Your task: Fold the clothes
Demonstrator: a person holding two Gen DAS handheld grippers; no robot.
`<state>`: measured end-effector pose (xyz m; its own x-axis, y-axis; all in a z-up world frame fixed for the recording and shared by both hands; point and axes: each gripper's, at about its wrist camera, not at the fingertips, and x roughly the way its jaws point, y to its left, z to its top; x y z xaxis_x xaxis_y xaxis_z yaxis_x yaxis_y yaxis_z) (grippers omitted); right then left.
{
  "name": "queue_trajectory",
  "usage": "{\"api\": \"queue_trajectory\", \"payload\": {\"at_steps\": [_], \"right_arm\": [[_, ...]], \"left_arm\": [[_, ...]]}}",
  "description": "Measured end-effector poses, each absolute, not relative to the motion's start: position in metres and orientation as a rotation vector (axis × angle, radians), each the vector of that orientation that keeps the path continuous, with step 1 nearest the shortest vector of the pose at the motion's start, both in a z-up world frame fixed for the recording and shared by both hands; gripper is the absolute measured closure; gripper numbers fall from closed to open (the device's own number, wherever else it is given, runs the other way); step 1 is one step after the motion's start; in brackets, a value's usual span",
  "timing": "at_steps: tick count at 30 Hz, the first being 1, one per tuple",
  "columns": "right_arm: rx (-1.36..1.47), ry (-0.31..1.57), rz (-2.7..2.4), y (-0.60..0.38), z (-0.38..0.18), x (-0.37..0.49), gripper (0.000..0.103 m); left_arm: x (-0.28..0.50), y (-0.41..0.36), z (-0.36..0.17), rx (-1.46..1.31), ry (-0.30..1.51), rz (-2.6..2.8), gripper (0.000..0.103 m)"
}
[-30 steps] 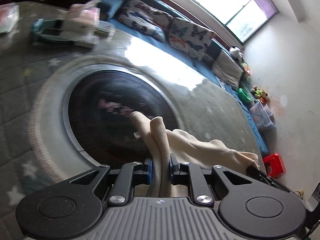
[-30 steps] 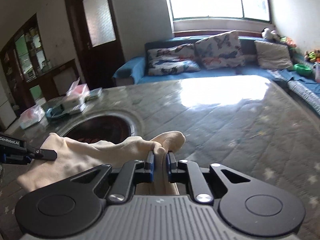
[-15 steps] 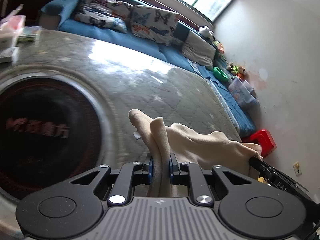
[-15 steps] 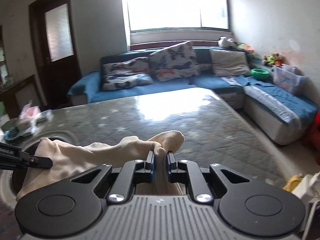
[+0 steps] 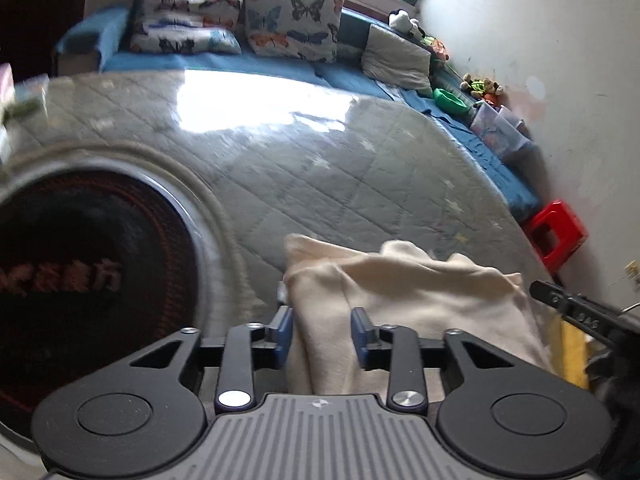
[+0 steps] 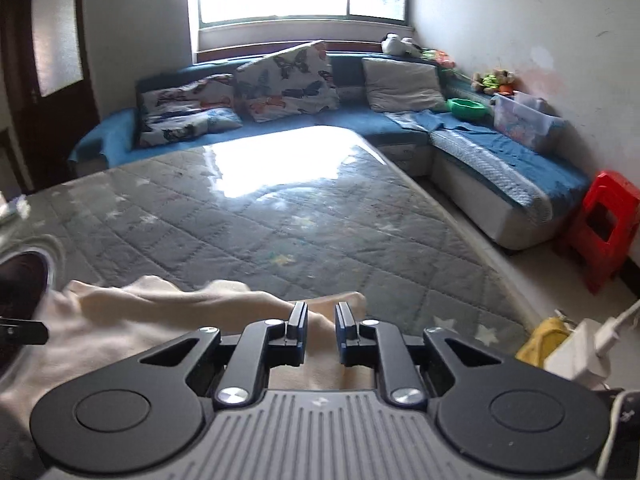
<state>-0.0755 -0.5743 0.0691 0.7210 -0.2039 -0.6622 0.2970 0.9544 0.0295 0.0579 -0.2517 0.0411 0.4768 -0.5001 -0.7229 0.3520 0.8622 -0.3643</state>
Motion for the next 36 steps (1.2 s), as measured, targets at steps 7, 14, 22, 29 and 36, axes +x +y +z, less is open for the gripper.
{"api": "queue_trajectory", "payload": {"at_steps": [7,14,22,29,36], "right_arm": [[0.171,0.742,-0.136,-0.554,0.052,-0.044,0.087],[0.115,0.747,-0.122,-0.540,0.037,-0.027,0.085],[0.089,0.728,-0.075,-0.526,0.048,-0.029,0.079],[0.080,0.757,-0.040,-0.518,0.056,-0.031,0.078],[0.059,0.787,-0.035,-0.512,0.070,-0.079,0.078]], "left_arm": [[0.060,-0.248,0.045,-0.135,0.907,-0.513,0.067],[0.059,-0.257,0.050,-0.084,0.870,-0.545,0.067],[0.061,-0.265,0.046,-0.068,0.878,-0.568,0.067],[0.055,-0.263,0.042,-0.046,0.886,-0.561,0.066],[0.027,-0.263,0.049,0.011,0.846,-0.624,0.066]]}}
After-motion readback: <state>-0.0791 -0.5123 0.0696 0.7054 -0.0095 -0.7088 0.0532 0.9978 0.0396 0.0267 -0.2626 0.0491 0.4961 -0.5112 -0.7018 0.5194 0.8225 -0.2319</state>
